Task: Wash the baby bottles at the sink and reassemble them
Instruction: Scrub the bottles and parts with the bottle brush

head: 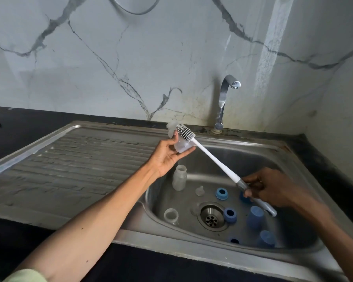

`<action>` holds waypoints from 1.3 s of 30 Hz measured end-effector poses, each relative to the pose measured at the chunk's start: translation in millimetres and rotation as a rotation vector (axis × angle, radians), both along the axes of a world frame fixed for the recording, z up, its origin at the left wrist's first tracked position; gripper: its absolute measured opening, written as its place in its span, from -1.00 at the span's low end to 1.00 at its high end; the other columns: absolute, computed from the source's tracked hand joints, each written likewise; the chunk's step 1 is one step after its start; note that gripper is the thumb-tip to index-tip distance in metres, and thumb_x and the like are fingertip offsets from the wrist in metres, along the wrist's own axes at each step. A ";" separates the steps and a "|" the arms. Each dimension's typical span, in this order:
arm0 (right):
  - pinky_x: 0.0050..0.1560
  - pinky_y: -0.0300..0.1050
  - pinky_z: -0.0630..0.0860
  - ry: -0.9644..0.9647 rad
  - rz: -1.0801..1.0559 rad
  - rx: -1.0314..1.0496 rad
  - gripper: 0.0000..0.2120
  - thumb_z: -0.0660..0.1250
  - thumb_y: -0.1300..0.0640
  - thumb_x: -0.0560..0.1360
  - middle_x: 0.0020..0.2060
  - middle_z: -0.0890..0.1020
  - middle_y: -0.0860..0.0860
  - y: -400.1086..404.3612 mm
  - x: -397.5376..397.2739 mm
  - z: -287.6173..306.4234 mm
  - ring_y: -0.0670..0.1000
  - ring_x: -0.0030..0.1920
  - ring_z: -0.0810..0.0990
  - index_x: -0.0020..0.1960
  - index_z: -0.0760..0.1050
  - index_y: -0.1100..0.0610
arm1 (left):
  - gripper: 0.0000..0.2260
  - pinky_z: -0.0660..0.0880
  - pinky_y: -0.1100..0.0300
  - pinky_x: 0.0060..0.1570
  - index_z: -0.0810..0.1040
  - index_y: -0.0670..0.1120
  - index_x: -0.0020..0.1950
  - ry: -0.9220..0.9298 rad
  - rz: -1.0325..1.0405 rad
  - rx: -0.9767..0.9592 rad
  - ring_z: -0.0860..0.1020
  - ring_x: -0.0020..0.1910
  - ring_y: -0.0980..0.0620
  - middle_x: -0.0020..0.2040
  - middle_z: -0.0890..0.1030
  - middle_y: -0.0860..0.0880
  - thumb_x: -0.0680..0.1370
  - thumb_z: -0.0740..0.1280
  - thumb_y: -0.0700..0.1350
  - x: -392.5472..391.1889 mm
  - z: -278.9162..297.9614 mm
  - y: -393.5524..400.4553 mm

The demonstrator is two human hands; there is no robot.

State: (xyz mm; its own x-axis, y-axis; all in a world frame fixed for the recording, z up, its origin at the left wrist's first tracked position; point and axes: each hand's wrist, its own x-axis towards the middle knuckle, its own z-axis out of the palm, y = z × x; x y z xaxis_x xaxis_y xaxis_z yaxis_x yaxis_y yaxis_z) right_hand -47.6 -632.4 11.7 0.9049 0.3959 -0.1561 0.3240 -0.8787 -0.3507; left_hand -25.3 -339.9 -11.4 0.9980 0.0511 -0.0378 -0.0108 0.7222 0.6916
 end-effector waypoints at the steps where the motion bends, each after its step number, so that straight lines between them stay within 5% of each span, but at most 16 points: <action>1: -0.05 -0.39 0.37 -0.007 0.004 0.015 -0.60 0.40 0.13 0.52 0.18 0.62 -0.07 1.4 0.2 -1.3 -0.26 -0.08 0.45 0.34 0.49 -0.04 | -0.62 0.56 -0.24 0.12 0.49 -0.31 0.22 -0.004 0.004 0.010 0.59 0.16 -0.28 0.22 0.56 -0.32 0.43 0.41 -0.24 1.1 0.2 0.0; 4: 0.07 -0.32 0.43 0.050 0.022 -0.004 -0.60 0.41 0.13 0.50 0.11 0.65 -0.09 -3.6 2.2 0.8 -0.21 0.01 0.55 0.33 0.50 -0.05 | -0.49 0.57 -0.23 0.14 0.43 -0.33 0.34 -0.022 0.035 -0.015 0.57 0.21 -0.31 0.30 0.52 -0.35 0.43 0.42 -0.21 5.0 1.1 7.7; 10: -0.13 -0.25 0.57 0.143 0.049 0.072 -0.65 0.42 0.18 0.50 -0.10 0.70 -0.13 -10.2 5.5 0.5 -0.13 -0.09 0.64 0.26 0.54 -0.04 | -0.50 0.56 -0.24 0.17 0.36 -0.28 0.43 -0.054 -0.103 0.035 0.54 0.26 -0.30 0.35 0.49 -0.35 0.50 0.35 -0.27 4.3 -2.9 7.3; 13: -0.19 -0.34 0.46 0.068 0.077 0.102 -0.66 0.43 0.12 0.49 -0.13 0.67 -0.21 0.2 5.5 -4.0 -0.22 -0.16 0.61 0.24 0.55 -0.08 | -0.44 0.54 -0.25 0.20 0.34 -0.26 0.46 -0.086 -0.134 0.066 0.54 0.29 -0.30 0.39 0.46 -0.34 0.49 0.39 -0.22 3.8 -4.0 3.1; 19: -0.10 -0.25 0.57 0.179 0.079 0.099 -0.71 0.41 0.17 0.50 -0.14 0.71 -0.14 -10.8 1.7 1.9 -0.16 -0.09 0.66 0.17 0.56 -0.10 | -0.60 0.58 -0.23 0.12 0.44 -0.21 0.30 -0.092 -0.068 0.005 0.54 0.26 -0.31 0.38 0.46 -0.34 0.47 0.35 -0.29 4.9 -3.0 15.6; 24: 0.11 -0.20 0.50 0.063 0.056 0.133 -0.69 0.42 0.17 0.50 -0.11 0.67 -0.22 -4.0 3.0 -2.0 -0.22 -0.04 0.60 0.18 0.56 -0.12 | -0.49 0.54 -0.26 0.19 0.41 -0.22 0.33 -0.080 -0.162 0.060 0.49 0.34 -0.33 0.41 0.45 -0.34 0.42 0.46 -0.23 1.5 -6.1 -4.1; 30: -0.24 -0.32 0.54 0.250 0.059 0.156 -0.72 0.37 0.23 0.53 -0.18 0.72 -0.13 -13.6 2.8 0.2 -0.15 -0.15 0.69 0.19 0.55 -0.04 | -0.84 0.55 -0.28 0.15 0.53 -0.19 0.02 -0.090 -0.085 0.010 0.56 0.24 -0.33 0.34 0.51 -0.32 0.46 0.32 -0.31 3.2 -2.9 10.2; 34: -0.21 -0.30 0.52 0.142 0.003 0.160 -0.71 0.40 0.21 0.51 -0.19 0.72 -0.14 -13.7 7.5 -4.1 -0.18 -0.17 0.67 0.18 0.59 -0.04 | -0.88 0.56 -0.28 0.14 0.52 -0.19 0.01 -0.091 -0.156 0.108 0.50 0.31 -0.38 0.40 0.45 -0.34 0.49 0.33 -0.28 3.9 -4.4 -1.2; 39: -0.20 -0.26 0.58 0.283 -0.022 0.138 -0.69 0.37 0.23 0.53 -0.18 0.73 -0.09 -26.6 9.0 1.0 -0.12 -0.13 0.70 0.25 0.55 0.05 | -0.76 0.57 -0.26 0.12 0.53 -0.17 0.14 -0.089 -0.096 0.063 0.48 0.33 -0.36 0.37 0.50 -0.29 0.48 0.29 -0.31 6.1 -4.6 4.5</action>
State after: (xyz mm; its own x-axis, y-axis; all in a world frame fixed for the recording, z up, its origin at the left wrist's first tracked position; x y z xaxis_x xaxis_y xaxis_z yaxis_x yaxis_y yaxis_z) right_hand -38.7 -659.0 12.7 0.8417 0.4118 -0.3493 0.1778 -0.8221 -0.5408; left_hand -19.2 -335.4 -16.0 0.9977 -0.0449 0.0513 -0.0072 0.6783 0.7347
